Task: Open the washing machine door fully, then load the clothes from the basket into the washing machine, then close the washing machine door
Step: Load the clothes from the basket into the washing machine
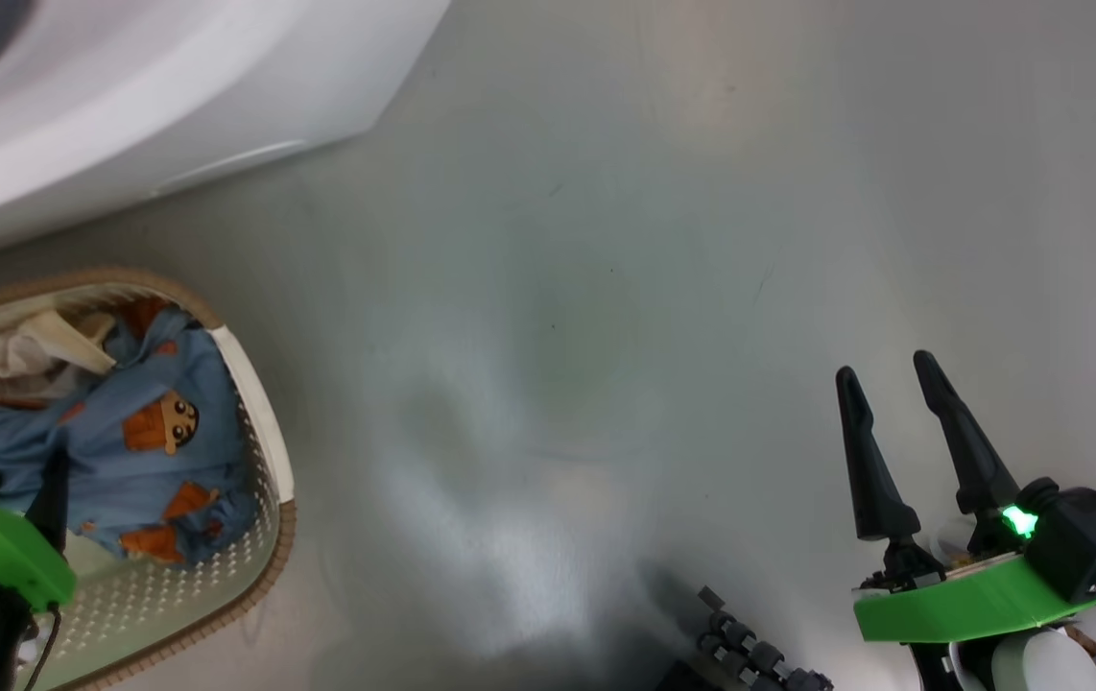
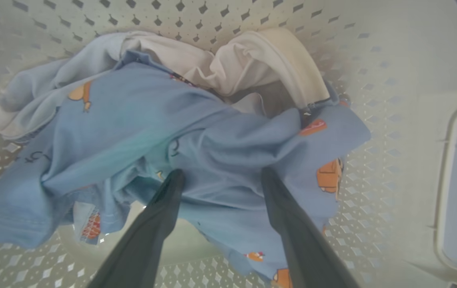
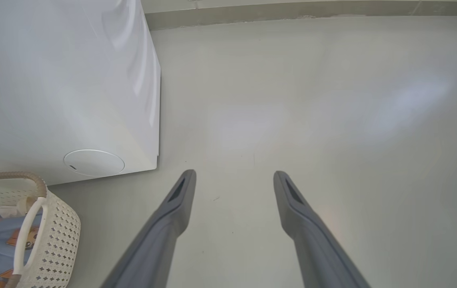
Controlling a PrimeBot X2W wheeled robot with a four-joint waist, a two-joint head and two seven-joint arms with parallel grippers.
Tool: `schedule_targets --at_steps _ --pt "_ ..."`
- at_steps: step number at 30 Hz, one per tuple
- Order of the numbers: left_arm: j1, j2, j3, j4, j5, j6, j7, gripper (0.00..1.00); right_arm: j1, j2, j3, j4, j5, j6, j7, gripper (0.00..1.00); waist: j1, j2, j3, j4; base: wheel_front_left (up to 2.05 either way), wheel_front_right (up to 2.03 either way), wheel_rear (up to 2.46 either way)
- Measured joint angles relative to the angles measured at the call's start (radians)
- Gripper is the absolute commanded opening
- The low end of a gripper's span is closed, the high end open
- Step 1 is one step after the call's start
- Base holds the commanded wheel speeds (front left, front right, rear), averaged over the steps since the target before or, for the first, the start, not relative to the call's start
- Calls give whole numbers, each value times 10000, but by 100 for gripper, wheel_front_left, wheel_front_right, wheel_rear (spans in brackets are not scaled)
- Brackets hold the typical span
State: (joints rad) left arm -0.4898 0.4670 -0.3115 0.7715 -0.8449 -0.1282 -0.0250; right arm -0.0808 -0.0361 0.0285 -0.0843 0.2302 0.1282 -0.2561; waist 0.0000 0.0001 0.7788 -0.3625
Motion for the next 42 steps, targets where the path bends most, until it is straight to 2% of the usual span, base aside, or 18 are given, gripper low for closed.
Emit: schedule_targets --at_steps 15,16,17,18,23,30,35,38,42 --pt "-1527 -42 -1542 1200 -489 0 -205 100 -64 4 138 -209 -194 0 -8 100 0 0 804 0 0 0 0" --pt "-1642 -63 -1703 1327 -458 0 -314 50 -64 4 121 -222 -194 0 -8 100 0 0 833 3 0 0 0" --pt "-1735 -100 -1827 1411 -376 0 -458 7 -64 6 90 -228 -194 0 -8 100 0 0 851 11 0 0 0" --pt "-1832 -159 -1925 1513 -374 0 -558 0 -64 6 42 -230 -199 0 -8 100 0 0 857 30 0 0 0" --pt "-2080 -479 -2349 1793 -458 0 -880 0 -65 6 -69 -219 -374 0 -8 100 0 0 798 214 0 0 0" --pt "-2034 -535 -2623 1881 -761 0 -1749 0 -281 4 -17 -48 -443 0 -10 100 0 0 439 491 0 0 0" --pt "-1461 -736 -2621 1613 -880 0 -2213 0 -285 2 15 245 -545 0 -8 100 0 0 -86 808 0 0 0" --pt "-907 -884 -2357 1206 -802 0 -2228 0 -285 -2 10 445 -635 0 -8 100 0 0 -500 1029 0 0 0" --pt "100 -1049 -1223 176 -196 98 -2230 0 -271 -8 -40 679 -706 0 -8 100 1 0 -1165 1325 0 0 0"
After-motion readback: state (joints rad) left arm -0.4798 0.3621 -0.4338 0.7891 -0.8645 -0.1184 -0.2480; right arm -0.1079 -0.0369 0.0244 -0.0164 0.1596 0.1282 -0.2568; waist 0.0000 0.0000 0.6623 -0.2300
